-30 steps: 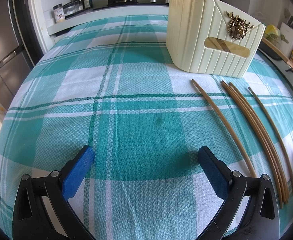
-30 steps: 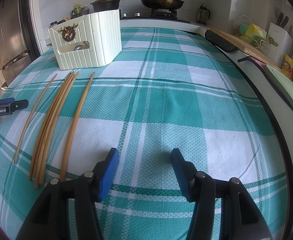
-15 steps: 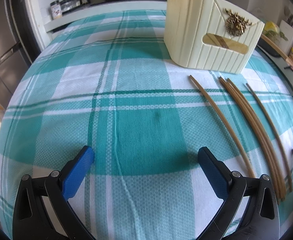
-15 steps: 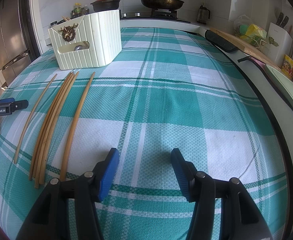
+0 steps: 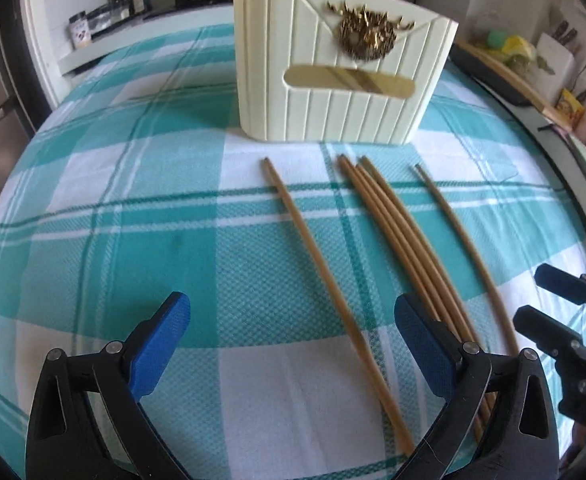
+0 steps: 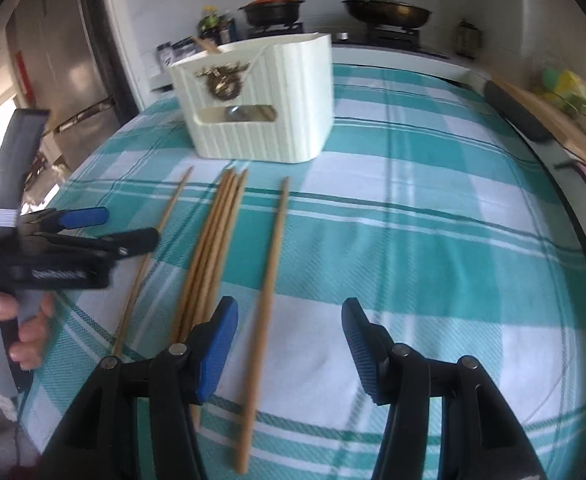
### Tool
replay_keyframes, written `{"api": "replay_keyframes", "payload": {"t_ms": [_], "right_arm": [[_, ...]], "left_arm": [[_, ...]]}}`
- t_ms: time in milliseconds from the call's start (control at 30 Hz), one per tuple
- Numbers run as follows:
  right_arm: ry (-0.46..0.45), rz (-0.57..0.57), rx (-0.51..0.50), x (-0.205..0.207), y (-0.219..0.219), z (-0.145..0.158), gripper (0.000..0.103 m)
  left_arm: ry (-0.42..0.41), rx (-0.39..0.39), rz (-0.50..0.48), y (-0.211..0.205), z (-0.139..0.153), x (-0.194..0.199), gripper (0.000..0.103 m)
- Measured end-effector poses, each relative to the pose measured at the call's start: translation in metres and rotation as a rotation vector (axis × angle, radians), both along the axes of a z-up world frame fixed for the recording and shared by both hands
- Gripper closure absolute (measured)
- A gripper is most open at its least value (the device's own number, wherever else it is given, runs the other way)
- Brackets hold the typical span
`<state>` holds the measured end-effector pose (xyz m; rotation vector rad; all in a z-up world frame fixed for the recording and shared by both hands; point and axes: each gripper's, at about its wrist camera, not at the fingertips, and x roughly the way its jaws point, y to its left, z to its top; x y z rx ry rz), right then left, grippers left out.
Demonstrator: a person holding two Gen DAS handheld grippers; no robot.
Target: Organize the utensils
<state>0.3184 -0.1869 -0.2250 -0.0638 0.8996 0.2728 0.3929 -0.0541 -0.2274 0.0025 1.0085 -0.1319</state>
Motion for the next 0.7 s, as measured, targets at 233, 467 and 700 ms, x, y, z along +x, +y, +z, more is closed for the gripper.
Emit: {"api": "replay_keyframes", "payload": {"t_ms": [233, 467, 700], "right_arm": [[0.046, 0.058, -0.119, 0.012, 0.022, -0.019, 0.092], [0.05, -0.012, -0.119, 0.003, 0.006, -0.019, 0.096], [0.053, -0.076, -0.167, -0.028, -0.027, -0.017, 0.096]], "left_arm": [[-0.053, 0.065, -0.066, -0.006, 0.002, -0.017, 0.071], [-0.046, 0.06, -0.065, 0.018, 0.004, -0.029, 0.096], [-0.03, 0.076, -0.011, 0.069, 0.005, -0.061, 0.096]]}}
